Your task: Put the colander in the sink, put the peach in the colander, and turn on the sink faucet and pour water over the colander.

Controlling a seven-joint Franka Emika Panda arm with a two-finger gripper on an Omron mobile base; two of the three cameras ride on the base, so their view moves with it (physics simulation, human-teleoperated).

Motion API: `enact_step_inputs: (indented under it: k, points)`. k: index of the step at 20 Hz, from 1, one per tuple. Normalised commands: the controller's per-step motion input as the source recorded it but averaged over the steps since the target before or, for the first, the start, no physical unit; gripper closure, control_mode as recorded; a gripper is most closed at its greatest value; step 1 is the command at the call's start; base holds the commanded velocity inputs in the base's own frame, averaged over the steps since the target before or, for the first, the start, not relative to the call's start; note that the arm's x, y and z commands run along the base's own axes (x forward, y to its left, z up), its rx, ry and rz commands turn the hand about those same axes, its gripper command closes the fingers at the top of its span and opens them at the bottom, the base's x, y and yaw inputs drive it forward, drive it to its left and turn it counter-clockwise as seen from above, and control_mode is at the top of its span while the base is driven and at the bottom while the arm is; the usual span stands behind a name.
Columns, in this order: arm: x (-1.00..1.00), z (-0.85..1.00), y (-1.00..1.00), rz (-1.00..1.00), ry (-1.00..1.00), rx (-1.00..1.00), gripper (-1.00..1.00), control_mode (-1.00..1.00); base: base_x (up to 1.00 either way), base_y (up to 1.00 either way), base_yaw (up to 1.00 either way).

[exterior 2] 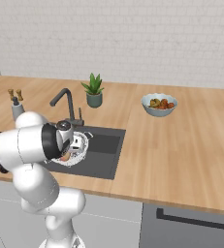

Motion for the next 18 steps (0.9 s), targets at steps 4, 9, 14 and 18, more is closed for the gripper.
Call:
enact_step_inputs:
  k: [4, 9, 14, 18]
  points:
    - [0.11, 0.08, 0.04, 0.00, 0.00, 0.00, -1.00, -1.00, 0.00, 0.00, 0.00]
    - [0.56, 0.01, 0.19, 0.00, -0.01, 0.00, -1.00, -1.00, 0.00, 0.00, 0.00]
    - [0.49, 0.07, 0.11, 0.00, -0.04, 0.00, -1.00, -1.00, 0.00, 0.00, 0.00]
    - [-0.31, 0.32, -0.50, 0.00, -0.02, 0.07, -1.00, -1.00, 0.00, 0.00, 0.00]
